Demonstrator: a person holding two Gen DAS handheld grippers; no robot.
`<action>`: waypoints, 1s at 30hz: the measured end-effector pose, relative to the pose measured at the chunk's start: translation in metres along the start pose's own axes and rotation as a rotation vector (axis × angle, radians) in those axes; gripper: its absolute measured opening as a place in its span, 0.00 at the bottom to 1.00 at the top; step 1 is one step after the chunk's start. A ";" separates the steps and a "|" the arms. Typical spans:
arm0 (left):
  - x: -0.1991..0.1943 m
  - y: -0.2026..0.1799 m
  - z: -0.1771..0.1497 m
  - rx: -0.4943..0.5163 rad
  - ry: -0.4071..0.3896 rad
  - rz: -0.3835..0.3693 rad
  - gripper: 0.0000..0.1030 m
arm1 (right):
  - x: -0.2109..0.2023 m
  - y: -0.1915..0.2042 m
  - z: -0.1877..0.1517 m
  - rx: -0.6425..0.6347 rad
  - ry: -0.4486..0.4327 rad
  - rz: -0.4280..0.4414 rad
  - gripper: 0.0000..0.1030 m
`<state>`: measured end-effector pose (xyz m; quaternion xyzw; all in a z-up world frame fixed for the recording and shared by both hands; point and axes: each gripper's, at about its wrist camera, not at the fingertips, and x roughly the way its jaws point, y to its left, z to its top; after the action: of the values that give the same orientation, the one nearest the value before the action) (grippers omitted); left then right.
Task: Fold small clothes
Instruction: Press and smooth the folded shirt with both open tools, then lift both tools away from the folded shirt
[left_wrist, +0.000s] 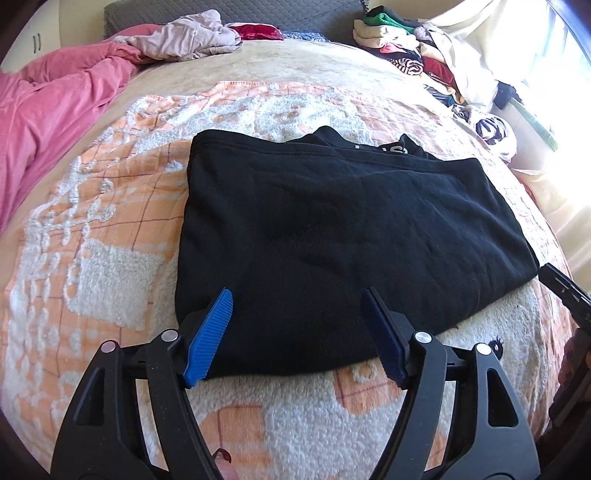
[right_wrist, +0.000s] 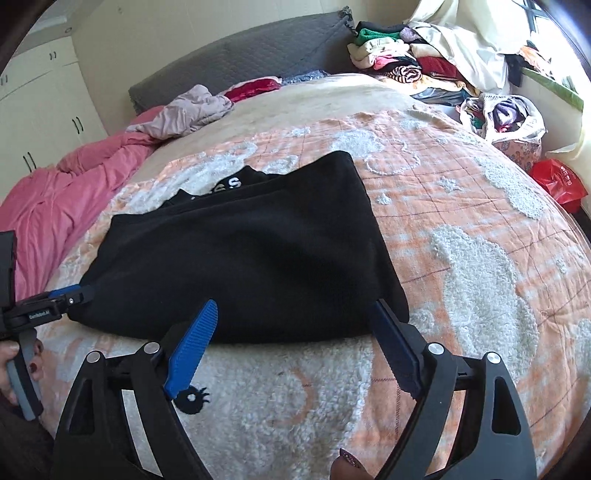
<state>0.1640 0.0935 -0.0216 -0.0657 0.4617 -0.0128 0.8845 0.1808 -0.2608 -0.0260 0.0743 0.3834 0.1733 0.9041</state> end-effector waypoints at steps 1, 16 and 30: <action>-0.003 0.000 -0.002 0.001 -0.001 -0.002 0.70 | -0.004 0.003 -0.001 -0.004 -0.011 0.009 0.83; -0.035 0.002 -0.035 0.006 0.007 0.011 0.91 | -0.023 0.046 -0.027 -0.071 0.005 0.040 0.95; -0.069 0.041 -0.054 -0.093 -0.034 0.036 0.91 | -0.024 0.113 -0.035 -0.254 0.015 -0.016 0.95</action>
<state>0.0785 0.1341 -0.0009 -0.0987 0.4479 0.0255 0.8883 0.1112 -0.1648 -0.0037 -0.0453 0.3656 0.2138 0.9047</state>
